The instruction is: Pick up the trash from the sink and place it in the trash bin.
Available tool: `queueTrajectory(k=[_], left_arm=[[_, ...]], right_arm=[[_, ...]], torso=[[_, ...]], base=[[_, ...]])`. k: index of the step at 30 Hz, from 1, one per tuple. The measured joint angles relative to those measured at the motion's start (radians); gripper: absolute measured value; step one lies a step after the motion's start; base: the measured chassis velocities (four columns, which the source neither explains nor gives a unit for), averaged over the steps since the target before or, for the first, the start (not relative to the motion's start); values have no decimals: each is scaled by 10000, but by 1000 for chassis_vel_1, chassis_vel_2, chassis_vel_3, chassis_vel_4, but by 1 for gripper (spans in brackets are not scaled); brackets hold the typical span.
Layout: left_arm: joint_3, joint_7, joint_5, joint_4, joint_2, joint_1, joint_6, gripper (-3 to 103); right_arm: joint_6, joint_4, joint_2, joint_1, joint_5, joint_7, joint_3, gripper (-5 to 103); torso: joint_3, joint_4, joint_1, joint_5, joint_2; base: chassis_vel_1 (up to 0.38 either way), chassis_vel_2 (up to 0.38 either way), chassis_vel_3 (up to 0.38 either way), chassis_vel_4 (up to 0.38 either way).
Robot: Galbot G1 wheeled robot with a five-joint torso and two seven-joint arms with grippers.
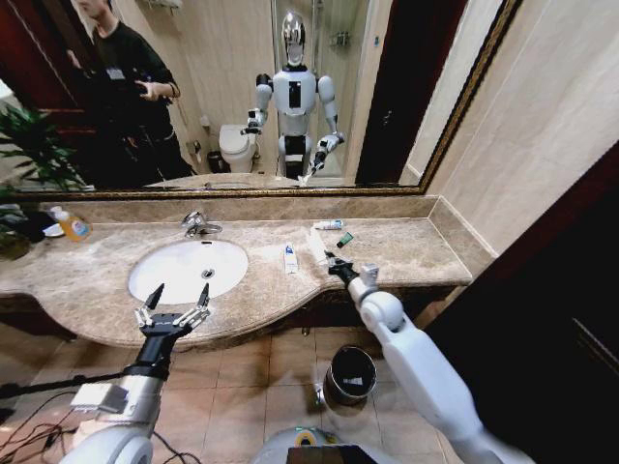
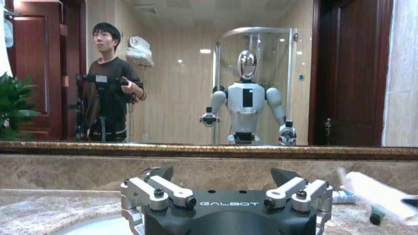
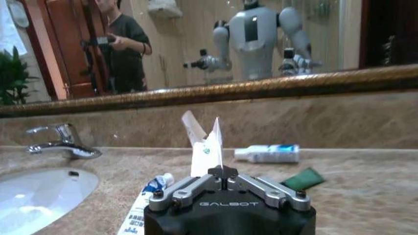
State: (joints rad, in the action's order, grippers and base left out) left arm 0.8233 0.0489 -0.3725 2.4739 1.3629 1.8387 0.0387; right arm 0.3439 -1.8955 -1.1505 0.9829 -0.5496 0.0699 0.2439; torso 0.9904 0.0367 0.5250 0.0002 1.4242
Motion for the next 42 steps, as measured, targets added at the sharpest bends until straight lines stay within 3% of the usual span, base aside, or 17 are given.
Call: queueTrajectory(k=[5, 11, 16, 19, 24, 33, 42], left_arm=[[0, 0, 0, 0, 0, 0, 0, 100], [0, -1, 0, 0, 0, 0, 0, 100], [0, -1, 1, 0, 0, 0, 0, 100], [0, -1, 0, 0, 0, 0, 0, 100], [0, -1, 0, 0, 0, 0, 0, 100], [0, -1, 0, 0, 0, 0, 0, 100], [0, -1, 0, 0, 0, 0, 0, 100]], right_arm=[[-126, -1471, 726, 1694, -248, -440, 881, 0], [-714, -2196, 641, 3704, 121, -1248, 1786, 0], [-1576, -2489, 256, 5381, 544, -1889, 2281, 0], [-2679, -2045, 14, 6276, 1172, -2659, 2368, 0], [-3268, -1249, -248, 6543, 1527, -2844, 2204, 0], [-3016, 270, -571, 6026, 1701, -2718, 1799, 0], [-2907, 3567, -1083, 4411, 2377, -2584, 1500, 0]], torso=[[-1, 3, -1, 0, 2], [-1, -1, -1, 1, 2], [-1, -1, -2, 0, 2], [-1, -1, -2, 1, 2], [-1, 0, -2, -1, 2], [0, 1, 0, -2, 0], [1, 2, 0, -1, -1]], base=[[0, 0, 0, 0], [0, 0, 0, 0], [0, 0, 0, 0], [0, 0, 0, 0], [0, 0, 0, 0], [0, 0, 0, 0], [0, 0, 0, 0]])
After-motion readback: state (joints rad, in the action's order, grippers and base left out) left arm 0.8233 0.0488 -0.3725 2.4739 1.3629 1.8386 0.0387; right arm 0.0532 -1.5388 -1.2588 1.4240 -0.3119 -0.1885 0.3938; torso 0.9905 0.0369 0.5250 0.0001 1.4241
